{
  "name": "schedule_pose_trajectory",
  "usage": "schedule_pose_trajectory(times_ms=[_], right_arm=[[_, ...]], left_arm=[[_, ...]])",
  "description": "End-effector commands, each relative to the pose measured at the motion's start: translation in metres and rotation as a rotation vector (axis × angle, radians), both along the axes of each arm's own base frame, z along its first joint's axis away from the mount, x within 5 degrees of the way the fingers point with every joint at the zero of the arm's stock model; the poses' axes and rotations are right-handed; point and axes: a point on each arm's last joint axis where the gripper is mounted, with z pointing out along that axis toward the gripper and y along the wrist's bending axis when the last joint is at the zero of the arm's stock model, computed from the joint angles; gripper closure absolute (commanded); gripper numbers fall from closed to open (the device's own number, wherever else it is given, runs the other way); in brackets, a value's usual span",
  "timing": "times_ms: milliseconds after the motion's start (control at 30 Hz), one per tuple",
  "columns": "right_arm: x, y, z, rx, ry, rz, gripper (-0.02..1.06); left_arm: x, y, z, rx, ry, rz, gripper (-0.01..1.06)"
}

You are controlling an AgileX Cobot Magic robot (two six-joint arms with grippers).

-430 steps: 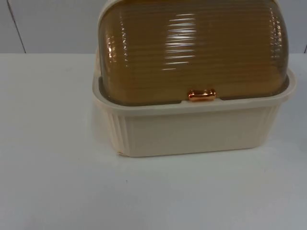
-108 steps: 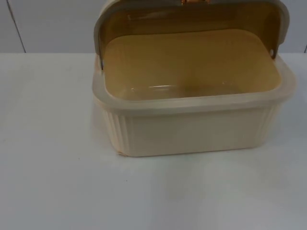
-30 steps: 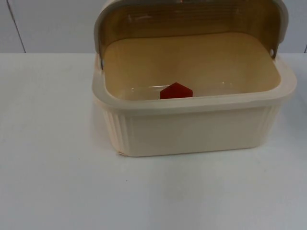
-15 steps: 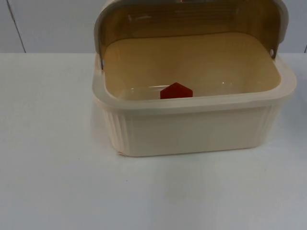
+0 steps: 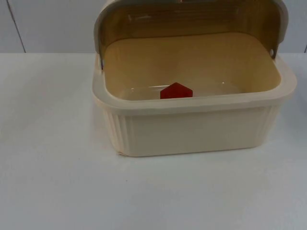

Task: Open the box lid with the left hand, place the block into the box with the right hand, then close the box lid with the left hand.

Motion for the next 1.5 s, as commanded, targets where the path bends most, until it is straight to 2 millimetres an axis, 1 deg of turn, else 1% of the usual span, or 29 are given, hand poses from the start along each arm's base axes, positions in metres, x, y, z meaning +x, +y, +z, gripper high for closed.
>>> schedule_pose_trajectory(times_ms=[0, 67, 100, 167, 200, 267, 300, 367, 433, 500, 567, 633, 667, 700, 767, 867, 933, 1067, 1200, 1333, 1467], right_arm=[[-0.003, -0.001, 0.002, 0.001, -0.009, -0.005, 0.0], [-0.003, -0.001, 0.003, 0.0, -0.013, -0.006, 0.0], [-0.003, -0.001, 0.003, 0.0, -0.018, -0.007, 0.0], [-0.003, -0.001, 0.004, 0.0, -0.022, -0.008, 0.0], [-0.003, -0.001, 0.004, 0.0, -0.022, -0.008, 0.0], [-0.003, -0.001, 0.004, 0.0, -0.022, -0.008, 0.0], [-0.003, -0.001, 0.003, 0.0, -0.022, -0.007, 0.0], [-0.003, -0.001, 0.004, -0.001, -0.028, -0.009, 0.0], [-0.003, -0.001, 0.004, -0.001, -0.03, -0.009, 0.0], [-0.002, -0.001, 0.005, -0.002, -0.038, -0.011, 0.0], [-0.002, -0.002, 0.005, -0.003, -0.047, -0.013, 0.0], [-0.002, -0.002, 0.006, -0.003, -0.05, -0.013, 0.0], [-0.002, -0.002, 0.006, -0.003, -0.05, -0.013, 0.0], [-0.002, -0.002, 0.006, -0.003, -0.051, -0.014, 0.0], [-0.002, -0.002, 0.006, -0.003, -0.051, -0.014, 0.0], [-0.002, -0.002, 0.006, -0.002, -0.048, -0.013, 0.0], [-0.002, -0.002, 0.006, -0.002, -0.048, -0.013, 0.0], [-0.002, -0.002, 0.005, -0.002, -0.046, -0.013, 0.0], [-0.002, -0.002, 0.005, -0.002, -0.046, -0.013, 0.0], [-0.002, -0.001, 0.005, 0.005, -0.045, -0.013, 0.0], [-0.008, -0.001, 0.011, 0.002, -0.07, -0.013, 0.0]], left_arm=[[0.009, -0.02, -0.003, 0.234, 0.027, -0.069, 1.05], [0.022, -0.042, -0.016, 0.434, 0.046, -0.161, 1.05], [0.024, -0.045, -0.016, 0.477, 0.037, -0.185, 1.05], [0.036, -0.06, -0.03, 0.608, -0.001, -0.274, 1.05], [0.036, -0.06, -0.03, 0.608, -0.001, -0.274, 1.05], [0.044, -0.069, -0.039, 0.631, -0.051, -0.311, 1.05], [0.047, -0.074, -0.043, 0.609, -0.068, -0.318, 1.05], [0.048, -0.079, -0.046, 0.507, -0.051, -0.316, 1.05], [0.047, -0.08, -0.046, 0.516, -0.05, -0.34, 1.05], [0.045, -0.087, -0.049, 0.52, -0.067, -0.43, 1.05], [0.038, -0.094, -0.056, 0.566, -0.068, -0.594, 1.05], [0.04, -0.094, -0.068, 0.504, -0.02, -0.709, 1.05], [0.04, -0.094, -0.068, 0.504, -0.02, -0.709, 1.05], [0.046, -0.092, -0.073, 0.49, -0.015, -0.716, 1.05], [0.055, -0.089, -0.078, 0.483, -0.023, -0.677, 1.05], [0.063, -0.089, -0.081, 0.493, -0.067, -0.633, 1.05], [0.064, -0.09, -0.084, 0.494, -0.067, -0.628, 1.05], [0.068, -0.091, -0.098, 0.505, -0.023, -0.646, 1.05], [0.066, -0.091, -0.102, 0.508, 0.011, -0.672, 1.05], [0.069, -0.089, -0.105, 0.507, 0.02, -0.667, 1.05], [0.07, -0.085, -0.106, 0.504, 0.032, -0.665, 1.05]])
